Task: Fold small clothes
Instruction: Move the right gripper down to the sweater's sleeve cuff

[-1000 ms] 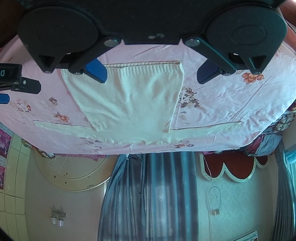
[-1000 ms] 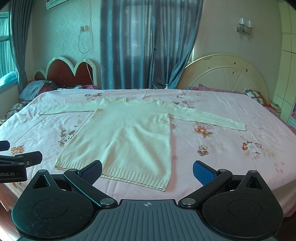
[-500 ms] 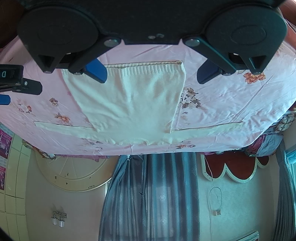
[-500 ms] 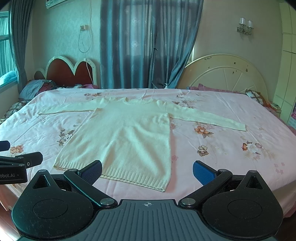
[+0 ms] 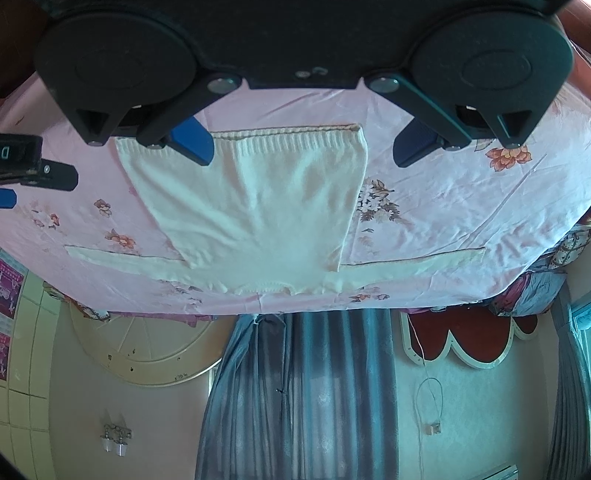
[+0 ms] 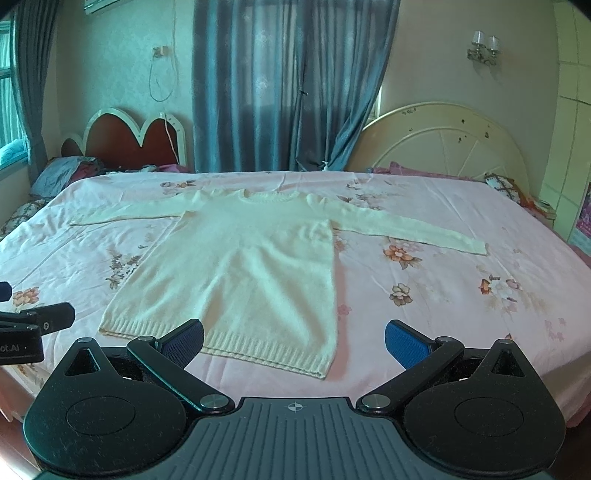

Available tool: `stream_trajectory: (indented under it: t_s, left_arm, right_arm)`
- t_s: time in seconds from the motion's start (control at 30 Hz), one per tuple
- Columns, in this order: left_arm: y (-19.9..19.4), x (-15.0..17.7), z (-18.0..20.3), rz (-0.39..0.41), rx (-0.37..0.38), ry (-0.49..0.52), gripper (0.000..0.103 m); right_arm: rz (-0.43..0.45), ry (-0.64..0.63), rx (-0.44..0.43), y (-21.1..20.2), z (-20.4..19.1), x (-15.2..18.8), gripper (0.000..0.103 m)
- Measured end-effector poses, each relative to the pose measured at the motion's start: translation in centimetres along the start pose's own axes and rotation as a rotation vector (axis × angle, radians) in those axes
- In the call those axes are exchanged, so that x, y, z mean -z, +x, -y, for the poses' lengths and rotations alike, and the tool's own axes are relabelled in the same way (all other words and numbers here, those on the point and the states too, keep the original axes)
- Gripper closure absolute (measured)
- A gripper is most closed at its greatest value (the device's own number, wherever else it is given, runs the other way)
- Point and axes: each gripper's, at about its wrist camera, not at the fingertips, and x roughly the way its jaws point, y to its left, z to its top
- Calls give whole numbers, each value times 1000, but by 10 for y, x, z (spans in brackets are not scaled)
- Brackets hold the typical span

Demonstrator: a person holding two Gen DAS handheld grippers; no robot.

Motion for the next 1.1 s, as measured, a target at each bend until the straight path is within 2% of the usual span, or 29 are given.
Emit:
stream_trajectory:
  t_s: [0.17, 0.33, 0.43, 0.53, 0.7, 0.87, 1.0, 1.1]
  left_arm:
    - [20, -9, -7, 7, 28, -12, 0]
    - [52, -31, -11, 19, 54, 16, 0]
    - [76, -42, -13, -26, 73, 50, 0]
    - [96, -49, -21, -65, 138, 43, 0]
    - [123, -61, -30, -54, 114, 97, 0]
    - [145, -67, -36, -71, 181, 57, 0]
    - [166, -72, -30, -73, 142, 56, 0]
    - [183, -76, -20, -95, 144, 93, 0]
  right_arm:
    - [13, 1, 33, 17, -1, -11, 0]
    - [28, 28, 81, 45, 4, -33, 0]
    - [37, 42, 113, 63, 5, -47, 0]
    - [42, 62, 142, 80, 6, -59, 0]
    - [43, 97, 192, 103, 10, -75, 0]
    - [34, 124, 246, 115, 25, -84, 0]
    - [23, 133, 287, 128, 42, -89, 0]
    - [23, 145, 321, 144, 57, -92, 0]
